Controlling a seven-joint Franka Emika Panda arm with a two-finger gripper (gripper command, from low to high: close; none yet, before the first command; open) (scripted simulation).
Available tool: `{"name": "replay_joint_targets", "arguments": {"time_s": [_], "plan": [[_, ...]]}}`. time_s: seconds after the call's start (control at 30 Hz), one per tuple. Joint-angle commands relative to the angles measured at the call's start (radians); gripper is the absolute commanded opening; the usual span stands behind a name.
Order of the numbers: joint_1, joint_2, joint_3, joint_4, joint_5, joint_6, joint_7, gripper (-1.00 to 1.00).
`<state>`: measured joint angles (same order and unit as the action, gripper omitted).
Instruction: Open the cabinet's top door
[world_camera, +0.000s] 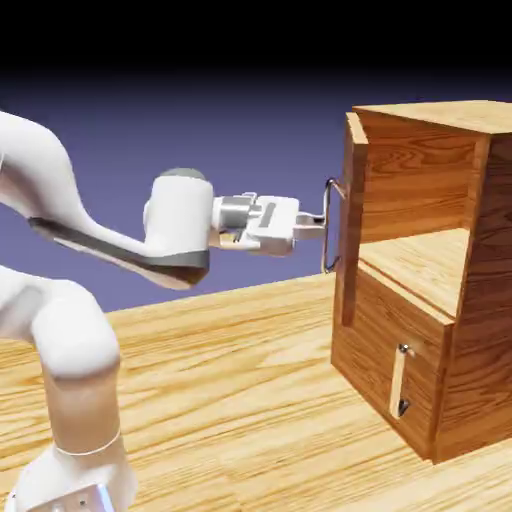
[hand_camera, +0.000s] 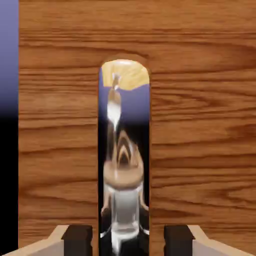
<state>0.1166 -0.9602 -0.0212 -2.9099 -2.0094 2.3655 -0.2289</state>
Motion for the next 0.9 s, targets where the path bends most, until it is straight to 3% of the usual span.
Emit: {"name": "replay_joint_targets", "arguments": {"time_s": [0.0, 0.43, 0.87], "plan": [[0.003, -0.01, 0.025, -0.008, 0.045, -0.02, -0.016, -1.0], [0.09, -0.007, 0.402, 0.006, 0.61, -0.406, -0.144, -1.0], [-0.049, 0.337, 0.866, 0.362, 1.039, -0.964, -0.076, -1.0]]}}
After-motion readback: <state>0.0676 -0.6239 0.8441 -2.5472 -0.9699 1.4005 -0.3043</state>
